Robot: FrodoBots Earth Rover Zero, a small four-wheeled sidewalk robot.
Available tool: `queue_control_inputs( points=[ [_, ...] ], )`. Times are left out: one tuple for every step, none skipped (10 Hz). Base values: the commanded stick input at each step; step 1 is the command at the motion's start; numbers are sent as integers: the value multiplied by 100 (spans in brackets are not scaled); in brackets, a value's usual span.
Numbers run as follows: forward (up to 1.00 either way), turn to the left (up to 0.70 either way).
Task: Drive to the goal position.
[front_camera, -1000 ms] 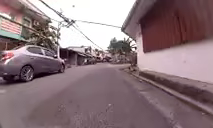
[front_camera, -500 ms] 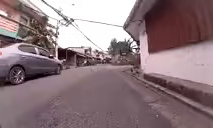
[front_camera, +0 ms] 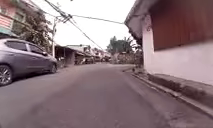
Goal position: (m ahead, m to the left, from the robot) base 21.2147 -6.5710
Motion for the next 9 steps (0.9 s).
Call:
queue_control_inputs(
  points=[
    [100, 0],
    [100, 0],
    [100, 0],
    [100, 0],
    [100, 0],
    [100, 0],
    [100, 0],
    [100, 0],
    [100, 0]
  ],
)
